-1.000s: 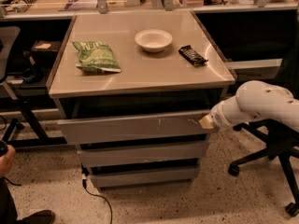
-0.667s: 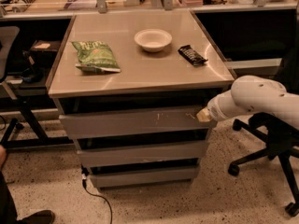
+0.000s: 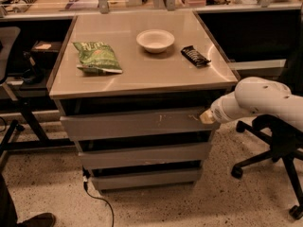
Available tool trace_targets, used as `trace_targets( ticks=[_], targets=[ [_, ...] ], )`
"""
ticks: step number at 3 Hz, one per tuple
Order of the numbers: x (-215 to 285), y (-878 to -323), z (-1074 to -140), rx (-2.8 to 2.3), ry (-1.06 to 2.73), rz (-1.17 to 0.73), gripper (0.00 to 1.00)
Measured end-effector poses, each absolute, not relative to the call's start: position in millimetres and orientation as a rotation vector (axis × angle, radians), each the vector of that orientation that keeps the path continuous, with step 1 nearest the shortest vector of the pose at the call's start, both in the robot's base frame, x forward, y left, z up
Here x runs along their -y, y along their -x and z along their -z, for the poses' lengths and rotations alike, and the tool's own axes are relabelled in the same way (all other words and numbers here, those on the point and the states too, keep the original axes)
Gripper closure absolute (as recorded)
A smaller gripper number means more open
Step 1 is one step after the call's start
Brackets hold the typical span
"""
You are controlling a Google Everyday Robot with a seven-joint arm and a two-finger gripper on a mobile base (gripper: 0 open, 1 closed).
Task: Close top drawer
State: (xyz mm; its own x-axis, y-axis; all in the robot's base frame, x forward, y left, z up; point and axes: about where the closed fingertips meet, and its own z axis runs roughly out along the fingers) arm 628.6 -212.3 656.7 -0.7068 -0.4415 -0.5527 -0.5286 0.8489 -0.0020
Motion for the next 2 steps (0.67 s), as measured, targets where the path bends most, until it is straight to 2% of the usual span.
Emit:
trace_targets(
  ticks=[1,2],
  targets=[
    [251.8,-572.2,-669.3,-2.551,0.645,-0.156,1.00],
    [327.9,-461.0,-690.9,-2.675,0.421,-0.061,1.00]
  ],
)
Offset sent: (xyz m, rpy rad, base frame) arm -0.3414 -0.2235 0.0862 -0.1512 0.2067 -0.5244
